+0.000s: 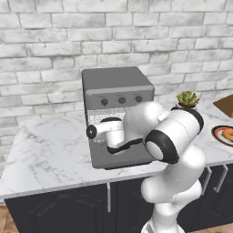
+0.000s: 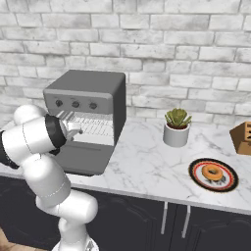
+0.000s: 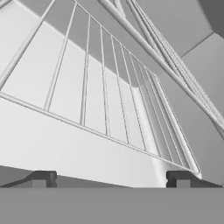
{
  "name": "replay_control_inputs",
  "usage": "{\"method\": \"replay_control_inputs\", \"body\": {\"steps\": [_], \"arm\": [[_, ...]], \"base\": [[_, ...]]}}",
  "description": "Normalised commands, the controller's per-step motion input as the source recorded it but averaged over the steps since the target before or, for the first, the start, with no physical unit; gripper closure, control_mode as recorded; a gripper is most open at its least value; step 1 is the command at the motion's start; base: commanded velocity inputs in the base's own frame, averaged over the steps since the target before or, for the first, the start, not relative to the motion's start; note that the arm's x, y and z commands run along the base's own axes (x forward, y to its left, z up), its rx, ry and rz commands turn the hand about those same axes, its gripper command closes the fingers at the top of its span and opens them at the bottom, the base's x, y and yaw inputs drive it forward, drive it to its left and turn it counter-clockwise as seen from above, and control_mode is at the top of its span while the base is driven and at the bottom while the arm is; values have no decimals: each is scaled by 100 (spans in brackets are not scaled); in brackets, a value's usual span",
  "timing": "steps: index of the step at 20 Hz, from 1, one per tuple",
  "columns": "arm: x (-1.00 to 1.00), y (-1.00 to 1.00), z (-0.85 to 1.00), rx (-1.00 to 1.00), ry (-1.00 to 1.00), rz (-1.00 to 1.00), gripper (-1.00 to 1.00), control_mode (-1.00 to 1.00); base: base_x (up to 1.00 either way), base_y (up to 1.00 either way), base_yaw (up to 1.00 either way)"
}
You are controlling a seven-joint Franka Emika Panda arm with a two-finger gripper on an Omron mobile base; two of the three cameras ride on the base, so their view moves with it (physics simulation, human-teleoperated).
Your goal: Pick up the bagel from the plate, place it on the toaster oven rack, close the door, and set the timer.
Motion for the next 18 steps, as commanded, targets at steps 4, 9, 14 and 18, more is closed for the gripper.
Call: {"method": "replay_control_inputs", "body": {"steps": [4, 9, 14, 18], "arm": [[9, 0, -9, 0, -4, 5, -100, -100], [9, 2, -3, 0, -6, 7, -100, -100], [10, 0, -3, 0, -3, 5, -100, -100], [16, 0, -8, 0, 0, 4, -100, -100]], "base": [[0, 0, 0], [0, 0, 0], [0, 0, 0], [0, 0, 0]]}}
